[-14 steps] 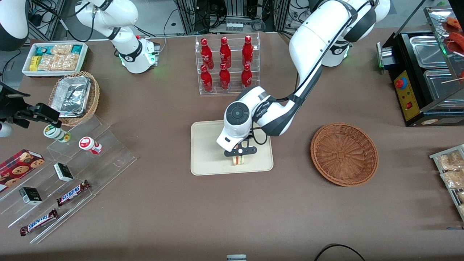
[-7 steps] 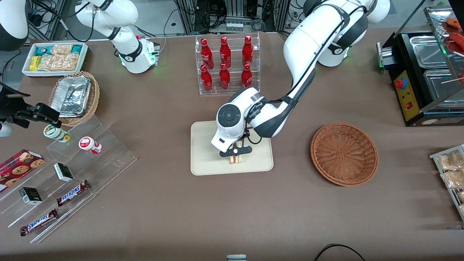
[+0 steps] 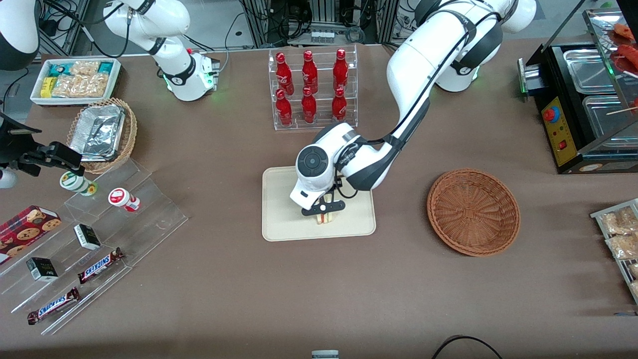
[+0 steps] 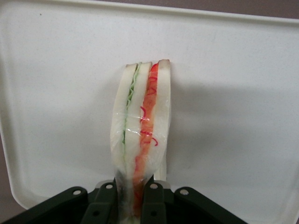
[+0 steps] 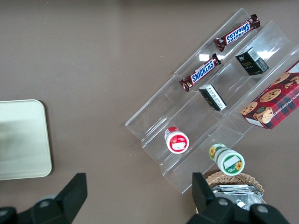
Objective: Place sandwich from basket to tray
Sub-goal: 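Lower the sandwich onto the tray center and open the left gripper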
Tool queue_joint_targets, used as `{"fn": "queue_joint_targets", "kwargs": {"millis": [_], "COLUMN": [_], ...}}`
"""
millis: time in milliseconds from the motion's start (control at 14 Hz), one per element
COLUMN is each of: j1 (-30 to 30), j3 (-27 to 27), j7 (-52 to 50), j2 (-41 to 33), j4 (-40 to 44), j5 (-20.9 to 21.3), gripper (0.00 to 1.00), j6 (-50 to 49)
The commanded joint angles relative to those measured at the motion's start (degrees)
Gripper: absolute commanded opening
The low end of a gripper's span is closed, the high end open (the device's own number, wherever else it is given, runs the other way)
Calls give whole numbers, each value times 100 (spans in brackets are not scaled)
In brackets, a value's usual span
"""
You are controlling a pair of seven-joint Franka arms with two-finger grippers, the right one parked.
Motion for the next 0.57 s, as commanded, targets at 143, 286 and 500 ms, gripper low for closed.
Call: {"fn": "queue_joint_targets", "kwargs": {"millis": [143, 286, 500], "j1": [-106, -106, -79], "j3": [64, 64, 64], "j7": [-129, -155, -156], "j2": [120, 50, -213], "j4": [251, 259, 268], "j5": [93, 93, 76], "gripper": [100, 100, 100], "j6": [-102, -146, -347]}}
